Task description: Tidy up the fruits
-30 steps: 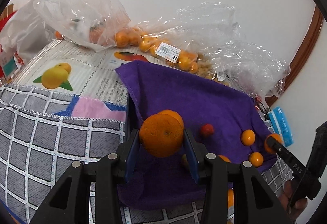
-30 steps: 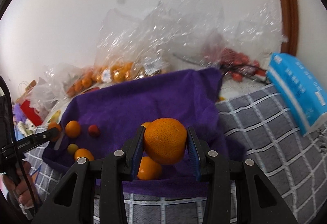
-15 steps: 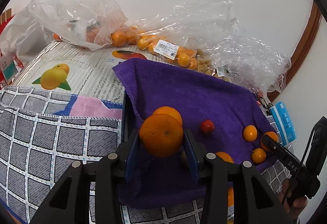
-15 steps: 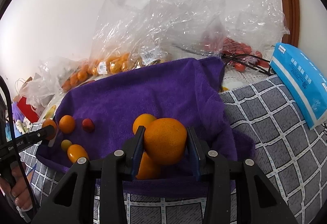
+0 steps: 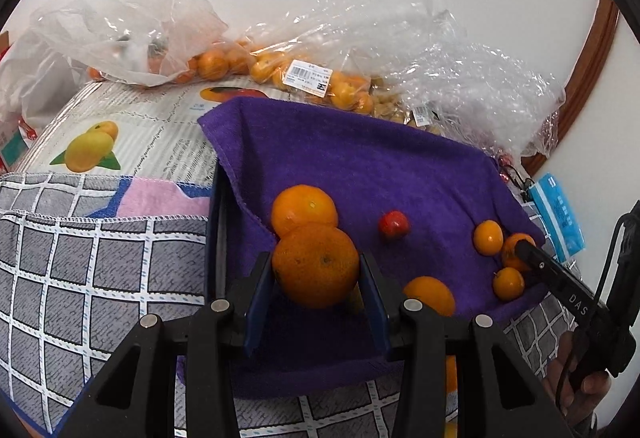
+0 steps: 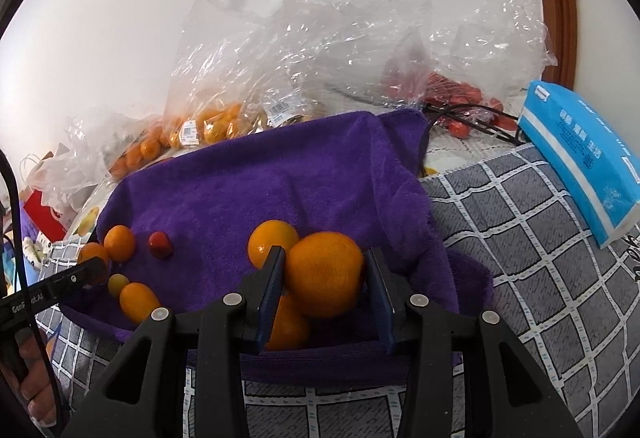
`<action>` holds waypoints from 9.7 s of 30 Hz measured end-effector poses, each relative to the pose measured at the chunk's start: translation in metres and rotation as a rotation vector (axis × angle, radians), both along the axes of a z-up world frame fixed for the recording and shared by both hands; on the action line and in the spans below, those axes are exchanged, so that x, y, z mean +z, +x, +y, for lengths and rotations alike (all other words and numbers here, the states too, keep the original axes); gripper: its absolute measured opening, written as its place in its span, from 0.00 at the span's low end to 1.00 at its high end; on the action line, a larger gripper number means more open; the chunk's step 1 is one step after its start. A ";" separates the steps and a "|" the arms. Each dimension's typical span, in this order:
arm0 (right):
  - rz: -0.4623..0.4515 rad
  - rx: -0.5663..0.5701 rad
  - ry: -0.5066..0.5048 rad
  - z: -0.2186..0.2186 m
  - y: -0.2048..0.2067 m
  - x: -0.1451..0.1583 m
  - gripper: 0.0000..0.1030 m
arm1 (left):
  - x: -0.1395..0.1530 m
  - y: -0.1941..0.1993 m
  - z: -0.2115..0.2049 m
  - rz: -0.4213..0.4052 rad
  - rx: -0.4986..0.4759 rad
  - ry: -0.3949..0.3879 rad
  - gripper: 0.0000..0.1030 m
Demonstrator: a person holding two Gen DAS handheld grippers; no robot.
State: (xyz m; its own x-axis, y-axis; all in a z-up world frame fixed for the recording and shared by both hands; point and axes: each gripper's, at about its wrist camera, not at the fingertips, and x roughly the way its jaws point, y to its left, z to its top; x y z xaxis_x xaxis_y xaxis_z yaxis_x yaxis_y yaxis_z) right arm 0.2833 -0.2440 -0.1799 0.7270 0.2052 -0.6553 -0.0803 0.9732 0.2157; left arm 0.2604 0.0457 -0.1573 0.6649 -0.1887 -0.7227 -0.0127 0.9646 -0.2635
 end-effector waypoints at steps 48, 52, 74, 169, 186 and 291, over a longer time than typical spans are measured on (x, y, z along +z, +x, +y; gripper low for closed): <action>0.089 0.077 -0.041 0.116 -0.130 -0.010 0.46 | -0.016 -0.104 0.078 0.022 0.046 -0.010 0.51; 0.088 0.105 -0.041 0.124 -0.128 -0.010 0.39 | -0.017 -0.107 0.077 0.009 0.053 -0.003 0.52; 0.127 0.196 -0.089 0.148 -0.122 -0.020 0.27 | -0.016 -0.106 0.075 0.005 0.052 0.027 0.52; -0.051 -0.039 -0.084 0.047 -0.110 0.057 0.27 | 0.056 -0.089 0.017 -0.086 -0.019 0.017 0.32; -0.058 0.002 -0.142 0.050 -0.079 0.060 0.27 | 0.062 -0.060 0.012 -0.041 -0.012 0.031 0.33; -0.201 -0.097 -0.160 0.031 -0.289 0.150 1.00 | 0.155 -0.259 -0.054 -0.308 -0.003 0.216 0.88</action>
